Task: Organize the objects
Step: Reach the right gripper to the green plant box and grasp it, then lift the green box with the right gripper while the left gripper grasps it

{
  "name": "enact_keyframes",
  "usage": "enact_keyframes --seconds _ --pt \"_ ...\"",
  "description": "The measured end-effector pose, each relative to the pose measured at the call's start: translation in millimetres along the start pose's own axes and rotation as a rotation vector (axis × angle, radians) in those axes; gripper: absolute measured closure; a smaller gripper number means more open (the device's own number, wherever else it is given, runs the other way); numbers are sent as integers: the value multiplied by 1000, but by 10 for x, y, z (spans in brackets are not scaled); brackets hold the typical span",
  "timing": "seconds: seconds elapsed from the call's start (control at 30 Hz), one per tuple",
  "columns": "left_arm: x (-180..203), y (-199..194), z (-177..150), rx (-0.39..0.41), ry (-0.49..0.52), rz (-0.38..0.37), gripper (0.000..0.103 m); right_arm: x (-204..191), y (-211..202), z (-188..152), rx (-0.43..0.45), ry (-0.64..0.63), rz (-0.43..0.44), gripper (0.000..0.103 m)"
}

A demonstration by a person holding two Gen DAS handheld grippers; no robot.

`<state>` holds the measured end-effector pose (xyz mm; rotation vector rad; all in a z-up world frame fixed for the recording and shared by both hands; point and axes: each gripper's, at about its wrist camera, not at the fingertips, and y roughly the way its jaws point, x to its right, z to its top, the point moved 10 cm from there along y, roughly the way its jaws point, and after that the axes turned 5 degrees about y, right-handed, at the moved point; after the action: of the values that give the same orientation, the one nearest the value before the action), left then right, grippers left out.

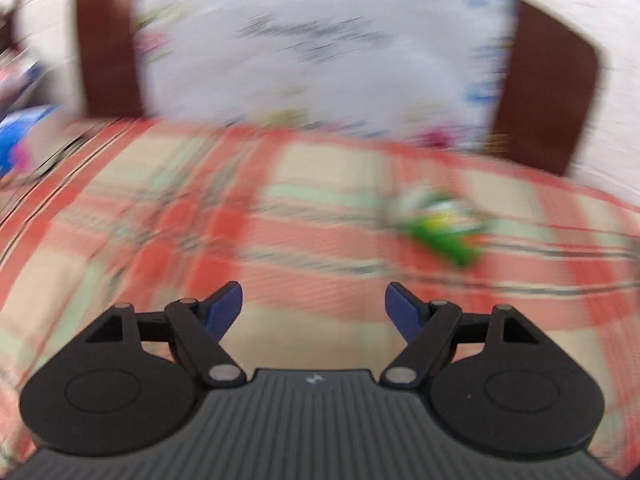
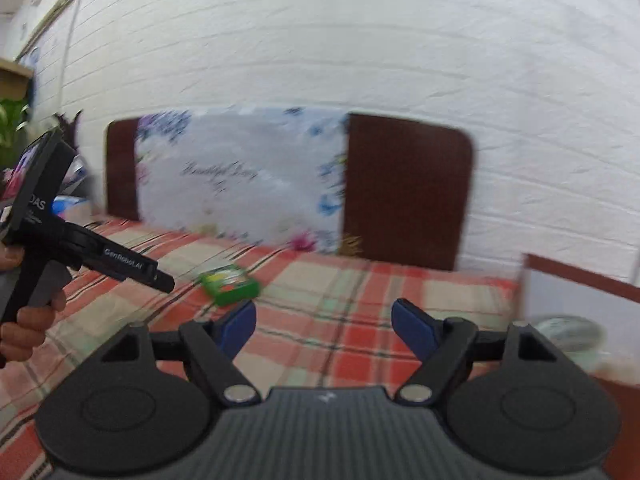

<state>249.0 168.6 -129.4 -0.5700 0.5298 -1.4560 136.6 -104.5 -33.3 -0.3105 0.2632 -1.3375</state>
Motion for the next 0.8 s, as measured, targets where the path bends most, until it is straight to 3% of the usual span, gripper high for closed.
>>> enact_keyframes --seconds 0.03,0.07,0.1,0.13,0.2,0.3,0.33,0.37,0.47,0.63,0.8 --pt "-154 77 -86 4 -23 16 23 -136 230 3 -34 -7 47 25" --pt "-196 28 -119 86 -4 24 22 -263 446 -1 -66 -6 78 24" --pt "-184 1 -131 108 -5 7 19 -356 669 12 -99 4 103 23" --pt "-149 4 -107 116 8 11 19 -426 876 38 -121 16 119 22" --pt "-75 30 -77 122 42 33 18 -557 1305 139 -137 36 114 10" --pt "-105 42 -70 129 25 -4 19 -740 1880 94 -200 2 120 10" --pt "-116 41 -65 131 16 -11 19 -754 2027 19 -226 -35 99 12" --pt "-126 33 -84 133 15 -12 19 -773 2145 -67 -264 -69 82 27" --pt "-118 37 -103 136 20 -14 18 -728 2078 -144 -290 -27 68 40" --pt "-106 43 -102 131 33 -4 18 -641 1698 -291 -290 -13 20 41" --pt "-84 47 -108 123 57 10 16 -331 989 -552 -309 28 -8 40"
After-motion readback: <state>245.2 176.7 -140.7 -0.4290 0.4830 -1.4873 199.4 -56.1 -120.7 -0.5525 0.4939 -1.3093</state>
